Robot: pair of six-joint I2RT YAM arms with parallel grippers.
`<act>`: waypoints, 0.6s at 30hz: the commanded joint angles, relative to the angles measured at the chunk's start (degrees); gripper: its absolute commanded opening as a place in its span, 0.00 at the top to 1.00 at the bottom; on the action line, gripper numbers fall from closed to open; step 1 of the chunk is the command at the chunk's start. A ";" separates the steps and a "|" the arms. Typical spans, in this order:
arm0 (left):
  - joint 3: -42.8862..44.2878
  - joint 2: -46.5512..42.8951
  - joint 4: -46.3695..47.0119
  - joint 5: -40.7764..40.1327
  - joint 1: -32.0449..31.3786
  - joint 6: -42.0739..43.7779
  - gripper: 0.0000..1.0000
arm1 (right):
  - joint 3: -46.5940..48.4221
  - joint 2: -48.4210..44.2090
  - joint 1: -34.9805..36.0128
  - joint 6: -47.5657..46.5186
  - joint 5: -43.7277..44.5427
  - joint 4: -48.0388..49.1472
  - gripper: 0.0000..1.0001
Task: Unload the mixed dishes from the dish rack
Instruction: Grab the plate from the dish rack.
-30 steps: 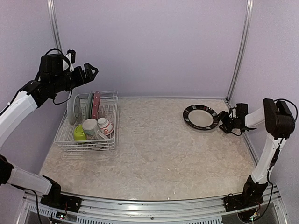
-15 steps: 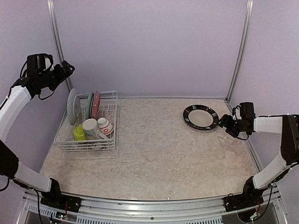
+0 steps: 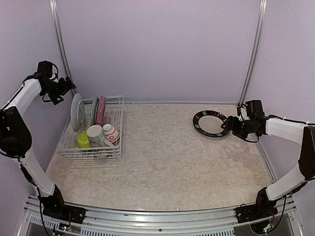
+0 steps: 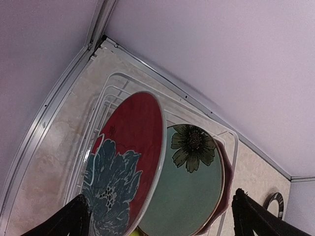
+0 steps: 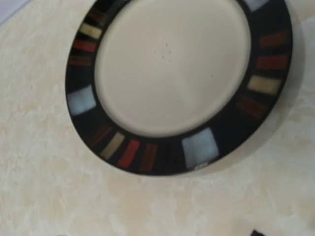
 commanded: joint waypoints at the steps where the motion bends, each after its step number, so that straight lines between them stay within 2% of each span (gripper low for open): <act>1: 2.70 3.78 -6.27 2.95 0.80 1.83 0.05 | 1.25 -0.62 1.68 -0.21 1.53 -2.84 0.22; 13: 7.56 12.36 -10.68 6.59 0.66 4.78 0.49 | 3.03 0.90 4.55 0.75 1.91 -1.99 0.22; 18: 8.17 13.96 -11.07 6.72 0.70 6.42 0.60 | 3.24 1.98 5.35 0.86 1.85 -1.66 0.22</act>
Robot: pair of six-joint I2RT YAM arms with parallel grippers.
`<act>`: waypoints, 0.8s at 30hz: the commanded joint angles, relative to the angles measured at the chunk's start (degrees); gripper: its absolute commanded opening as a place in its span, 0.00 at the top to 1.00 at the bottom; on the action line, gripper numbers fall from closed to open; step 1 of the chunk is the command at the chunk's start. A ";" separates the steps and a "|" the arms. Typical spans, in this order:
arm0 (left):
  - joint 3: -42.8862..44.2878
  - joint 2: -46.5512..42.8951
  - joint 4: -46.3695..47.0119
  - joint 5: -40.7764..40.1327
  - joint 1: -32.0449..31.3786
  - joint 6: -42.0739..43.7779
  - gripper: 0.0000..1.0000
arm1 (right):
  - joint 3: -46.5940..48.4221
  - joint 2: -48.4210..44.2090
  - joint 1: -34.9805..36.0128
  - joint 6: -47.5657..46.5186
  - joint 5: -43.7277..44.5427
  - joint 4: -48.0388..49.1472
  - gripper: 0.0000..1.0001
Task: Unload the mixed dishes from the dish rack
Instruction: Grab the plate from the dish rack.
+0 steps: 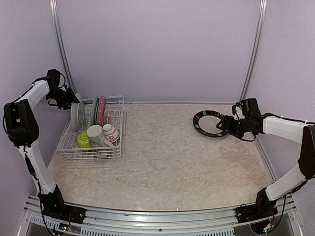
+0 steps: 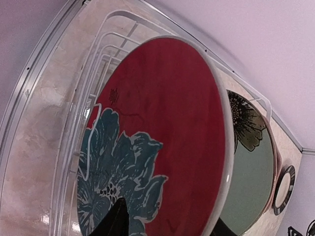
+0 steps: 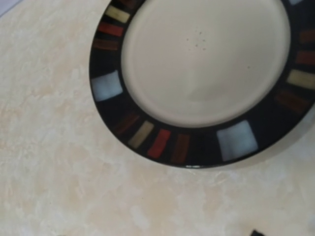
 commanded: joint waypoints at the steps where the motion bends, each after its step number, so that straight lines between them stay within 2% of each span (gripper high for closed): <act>1: 2.16 1.59 -2.08 0.85 0.42 2.63 0.63 | 1.30 1.44 1.22 0.55 0.73 0.13 0.22; 8: 2.55 1.58 -2.27 2.20 0.42 4.16 0.77 | 1.03 2.29 1.51 0.70 0.69 0.82 0.22; 24: 3.00 -1.49 -2.49 1.49 0.42 6.29 0.94 | 1.81 4.21 2.52 1.03 0.86 1.50 0.22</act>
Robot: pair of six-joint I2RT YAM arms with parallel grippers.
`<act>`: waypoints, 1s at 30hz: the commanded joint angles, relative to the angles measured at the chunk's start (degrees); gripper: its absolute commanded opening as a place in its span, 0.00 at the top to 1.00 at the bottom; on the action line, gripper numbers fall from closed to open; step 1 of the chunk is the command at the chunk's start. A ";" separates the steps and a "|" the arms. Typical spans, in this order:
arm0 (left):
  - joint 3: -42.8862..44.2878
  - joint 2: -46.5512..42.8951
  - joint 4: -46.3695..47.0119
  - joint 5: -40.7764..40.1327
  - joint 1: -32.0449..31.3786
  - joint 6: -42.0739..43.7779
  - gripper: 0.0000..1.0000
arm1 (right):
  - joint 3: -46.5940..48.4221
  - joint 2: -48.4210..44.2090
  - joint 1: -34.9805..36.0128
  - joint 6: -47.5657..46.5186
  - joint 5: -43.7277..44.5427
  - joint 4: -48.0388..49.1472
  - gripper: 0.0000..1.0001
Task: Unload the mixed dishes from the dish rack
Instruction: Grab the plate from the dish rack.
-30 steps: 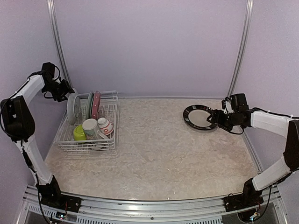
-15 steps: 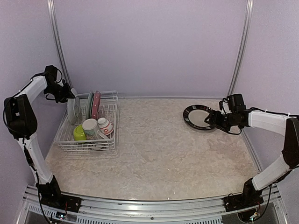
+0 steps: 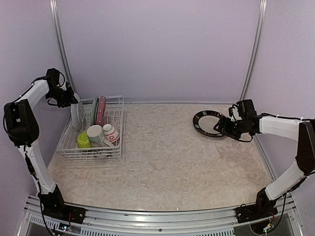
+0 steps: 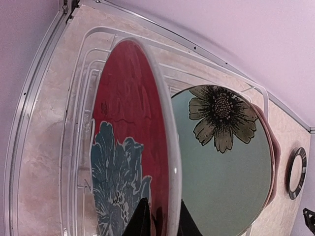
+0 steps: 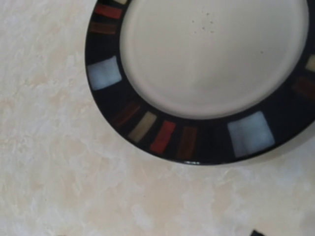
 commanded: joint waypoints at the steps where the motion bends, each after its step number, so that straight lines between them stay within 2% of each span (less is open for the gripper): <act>1: 1.76 -2.70 -2.57 -0.54 0.31 -1.81 0.96 | 1.41 0.96 0.82 0.26 0.56 0.68 0.22; 6: 2.35 -3.85 -2.94 -0.58 0.33 -1.74 1.00 | 2.05 1.07 1.02 0.18 0.72 0.17 0.22; 30: 0.41 -12.90 -1.02 -0.36 0.35 -2.90 1.00 | 6.26 3.47 2.34 0.18 1.30 -1.71 0.22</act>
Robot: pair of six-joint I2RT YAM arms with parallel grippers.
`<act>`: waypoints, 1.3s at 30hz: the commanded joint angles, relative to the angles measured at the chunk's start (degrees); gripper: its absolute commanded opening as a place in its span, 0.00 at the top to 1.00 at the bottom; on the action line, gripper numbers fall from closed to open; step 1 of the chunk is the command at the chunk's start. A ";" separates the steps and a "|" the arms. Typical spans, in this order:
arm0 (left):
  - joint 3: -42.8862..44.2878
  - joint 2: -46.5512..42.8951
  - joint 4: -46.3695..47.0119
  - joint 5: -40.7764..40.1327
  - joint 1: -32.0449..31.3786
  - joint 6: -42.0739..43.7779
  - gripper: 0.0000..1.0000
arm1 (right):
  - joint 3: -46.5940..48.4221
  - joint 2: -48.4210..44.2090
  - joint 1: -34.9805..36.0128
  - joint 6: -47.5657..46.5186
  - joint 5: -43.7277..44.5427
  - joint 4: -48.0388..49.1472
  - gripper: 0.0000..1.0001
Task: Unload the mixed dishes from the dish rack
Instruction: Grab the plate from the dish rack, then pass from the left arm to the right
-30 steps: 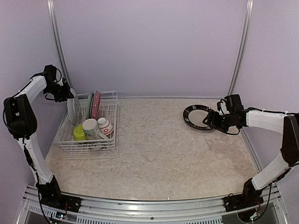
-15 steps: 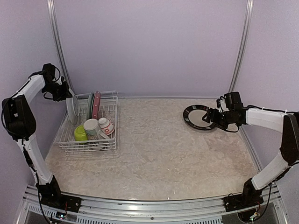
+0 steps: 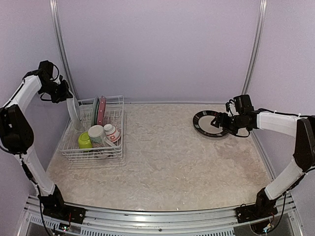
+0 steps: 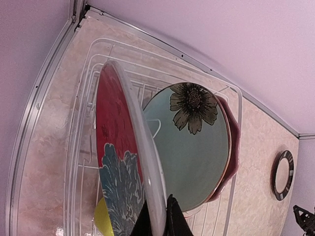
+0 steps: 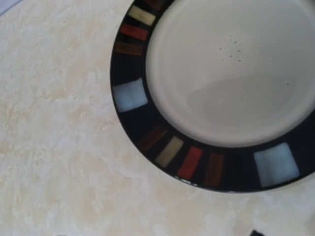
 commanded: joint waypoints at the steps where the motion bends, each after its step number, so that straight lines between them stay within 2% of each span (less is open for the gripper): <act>1: 0.02 -4.92 3.98 0.74 0.16 -0.65 1.00 | 1.09 0.78 0.92 0.18 0.92 -1.12 0.22; 9: -2.12 -8.43 6.88 2.16 -0.41 -0.92 1.00 | 1.41 0.96 1.20 0.35 1.07 -1.16 0.22; 15: -3.80 -13.55 8.97 -1.19 -4.55 -0.55 1.00 | 1.94 1.58 1.62 0.35 1.33 -1.12 0.22; 21: -5.63 -18.21 10.77 -8.76 -10.68 1.89 1.00 | 2.36 2.33 1.90 0.46 0.92 -0.71 0.22; 33: -8.27 -23.58 13.39 -21.35 -28.30 9.88 1.00 | 4.28 3.15 3.85 2.00 -0.83 0.73 0.21; 39: -7.85 -23.29 13.01 -27.26 -38.07 12.04 1.00 | 6.66 3.92 5.50 2.57 -1.01 0.73 0.20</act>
